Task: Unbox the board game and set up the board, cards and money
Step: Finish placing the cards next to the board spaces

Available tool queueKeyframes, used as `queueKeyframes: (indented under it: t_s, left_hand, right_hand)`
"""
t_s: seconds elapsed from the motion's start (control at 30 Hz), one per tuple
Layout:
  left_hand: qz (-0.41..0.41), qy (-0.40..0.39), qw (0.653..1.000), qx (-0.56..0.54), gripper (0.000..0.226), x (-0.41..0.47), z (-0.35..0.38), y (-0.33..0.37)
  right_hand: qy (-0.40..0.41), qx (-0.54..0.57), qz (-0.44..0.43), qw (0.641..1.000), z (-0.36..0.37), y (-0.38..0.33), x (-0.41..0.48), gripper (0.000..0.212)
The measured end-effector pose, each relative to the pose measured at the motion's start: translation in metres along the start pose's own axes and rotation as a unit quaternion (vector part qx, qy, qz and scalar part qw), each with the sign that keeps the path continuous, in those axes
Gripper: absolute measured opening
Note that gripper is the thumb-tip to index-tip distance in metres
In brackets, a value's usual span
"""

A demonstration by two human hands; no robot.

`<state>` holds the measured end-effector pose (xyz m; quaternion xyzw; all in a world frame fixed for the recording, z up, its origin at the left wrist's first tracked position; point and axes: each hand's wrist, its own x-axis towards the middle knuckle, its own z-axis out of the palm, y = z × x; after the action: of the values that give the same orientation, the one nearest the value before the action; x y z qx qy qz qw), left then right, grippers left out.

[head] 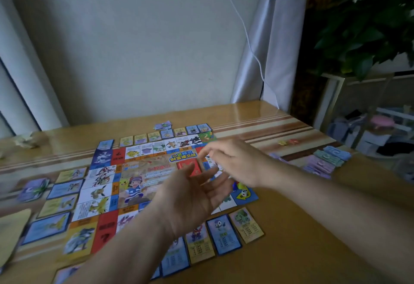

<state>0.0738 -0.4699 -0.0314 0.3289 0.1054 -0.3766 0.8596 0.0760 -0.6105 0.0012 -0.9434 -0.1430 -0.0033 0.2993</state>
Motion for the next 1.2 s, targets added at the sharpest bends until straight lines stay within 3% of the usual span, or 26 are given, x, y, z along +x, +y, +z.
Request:
queueKeyframes:
  t_s: [0.13,0.23,0.43,0.73,0.9,1.2]
  left_hand:
    - [0.006,-0.023,0.987,-0.162,0.062,-0.025,-0.024,-0.001]
    - [0.012,0.002,0.982,-0.189,0.061,-0.044,-0.046,0.002]
    - [0.037,0.032,0.975,-0.218,0.023,-0.072,-0.082,0.000]
    - [0.120,0.003,0.959,-0.258,0.027,-0.096,-0.116,0.015]
    - [0.139,0.022,0.955,-0.259,0.042,-0.101,-0.126,0.028]
    - [0.153,0.046,0.971,-0.180,0.046,-0.088,-0.120,0.049]
  right_hand:
    - [-0.107,-0.019,-0.055,0.993,0.036,-0.036,-0.004,0.036]
    - [-0.173,-0.041,-0.098,0.979,0.056,-0.050,-0.003,0.044]
    - [-0.261,-0.030,-0.171,0.950,0.101,-0.075,0.002,0.049]
    - [-0.255,-0.027,-0.206,0.944,0.124,-0.106,0.028,0.046]
    - [-0.267,-0.004,-0.184,0.946,0.120,-0.115,0.039,0.044]
    - [-0.184,-0.022,-0.168,0.968,0.111,-0.113,0.062,0.027]
